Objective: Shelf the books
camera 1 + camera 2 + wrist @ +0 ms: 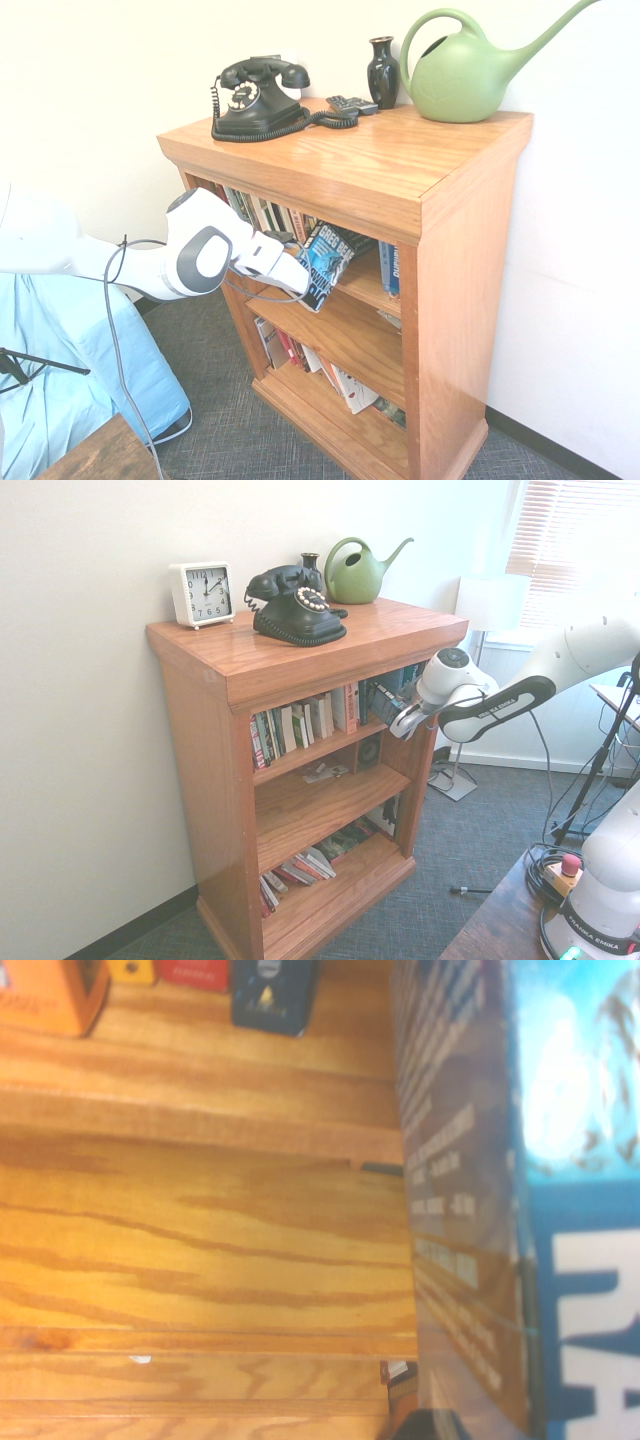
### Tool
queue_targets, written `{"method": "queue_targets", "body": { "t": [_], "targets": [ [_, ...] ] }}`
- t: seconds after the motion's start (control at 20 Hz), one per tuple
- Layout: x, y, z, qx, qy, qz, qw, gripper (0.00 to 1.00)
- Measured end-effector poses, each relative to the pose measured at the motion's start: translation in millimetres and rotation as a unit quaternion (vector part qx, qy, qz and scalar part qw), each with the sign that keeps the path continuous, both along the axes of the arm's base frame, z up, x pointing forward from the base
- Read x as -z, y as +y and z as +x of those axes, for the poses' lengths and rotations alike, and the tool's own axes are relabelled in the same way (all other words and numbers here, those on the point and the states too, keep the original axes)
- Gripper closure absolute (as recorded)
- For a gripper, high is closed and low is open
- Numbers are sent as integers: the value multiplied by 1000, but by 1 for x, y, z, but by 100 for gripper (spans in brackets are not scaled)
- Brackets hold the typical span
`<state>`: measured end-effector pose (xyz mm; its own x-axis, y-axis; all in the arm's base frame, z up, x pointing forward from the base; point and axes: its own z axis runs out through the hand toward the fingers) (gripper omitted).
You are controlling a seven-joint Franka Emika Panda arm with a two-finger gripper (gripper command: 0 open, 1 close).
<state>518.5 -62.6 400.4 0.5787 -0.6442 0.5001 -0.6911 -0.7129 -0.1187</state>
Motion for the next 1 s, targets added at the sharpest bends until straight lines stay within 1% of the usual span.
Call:
{"method": "queue_targets", "body": {
  "t": [0.35, 0.65, 1.0],
  "targets": [
    [-1, -5, 16, 1, 1, 0, 1000, 100],
    [-8, -2, 35, -7, -2, -8, 1000, 100],
    [2, 1, 50, -14, 0, -18, 1000, 100]
  ]
}}
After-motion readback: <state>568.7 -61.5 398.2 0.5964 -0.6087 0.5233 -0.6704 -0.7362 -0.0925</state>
